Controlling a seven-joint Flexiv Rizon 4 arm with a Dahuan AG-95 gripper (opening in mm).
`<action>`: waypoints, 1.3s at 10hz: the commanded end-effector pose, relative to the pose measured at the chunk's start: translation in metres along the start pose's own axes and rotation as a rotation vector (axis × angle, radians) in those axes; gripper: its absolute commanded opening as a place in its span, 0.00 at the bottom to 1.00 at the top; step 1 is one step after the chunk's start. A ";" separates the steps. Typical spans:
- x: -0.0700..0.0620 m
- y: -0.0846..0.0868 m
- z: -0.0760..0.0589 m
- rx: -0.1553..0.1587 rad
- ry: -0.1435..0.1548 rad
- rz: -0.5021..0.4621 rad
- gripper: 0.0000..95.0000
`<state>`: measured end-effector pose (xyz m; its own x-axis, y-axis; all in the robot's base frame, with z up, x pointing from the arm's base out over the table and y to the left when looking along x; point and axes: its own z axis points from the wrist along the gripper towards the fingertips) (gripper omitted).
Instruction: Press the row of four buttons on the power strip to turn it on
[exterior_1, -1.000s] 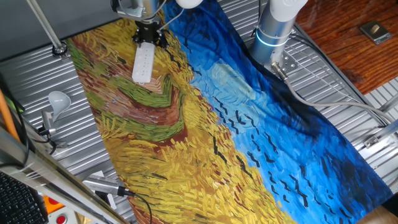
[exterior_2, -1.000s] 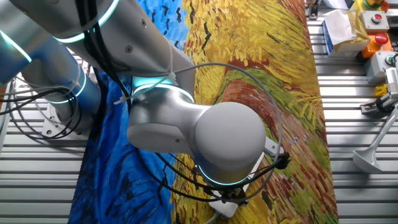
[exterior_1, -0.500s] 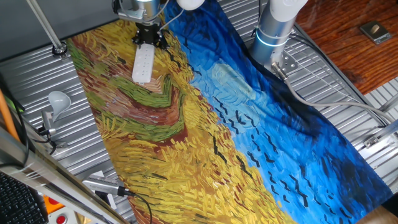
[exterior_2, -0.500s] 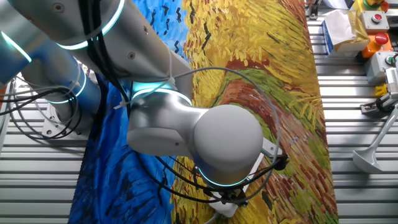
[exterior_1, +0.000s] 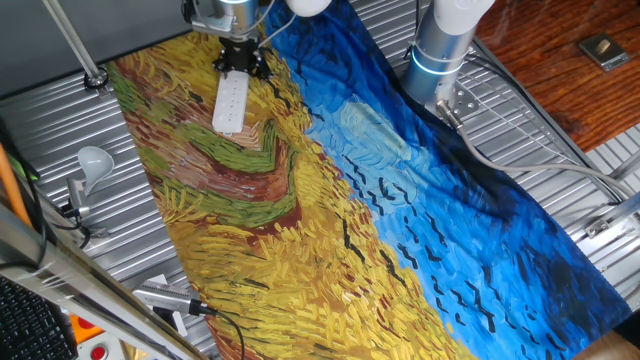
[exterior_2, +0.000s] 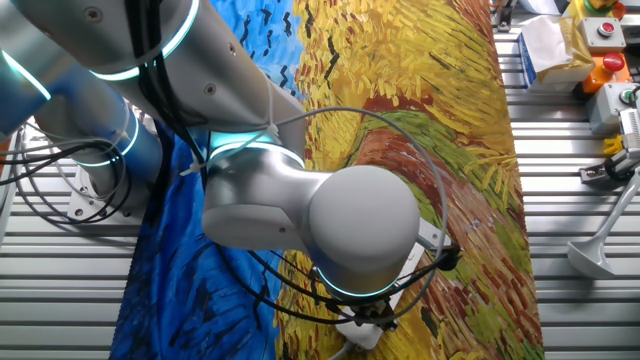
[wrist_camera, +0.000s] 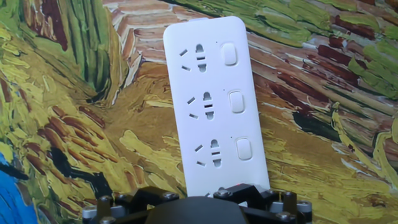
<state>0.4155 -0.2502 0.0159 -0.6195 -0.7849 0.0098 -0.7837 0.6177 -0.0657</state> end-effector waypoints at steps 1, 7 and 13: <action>-0.001 0.002 0.005 0.000 -0.004 0.000 1.00; 0.000 0.005 0.021 0.028 -0.010 0.000 1.00; 0.001 0.000 0.021 0.032 -0.009 0.000 1.00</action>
<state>0.4165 -0.2517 0.0054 -0.6182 -0.7860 -0.0028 -0.7822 0.6156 -0.0954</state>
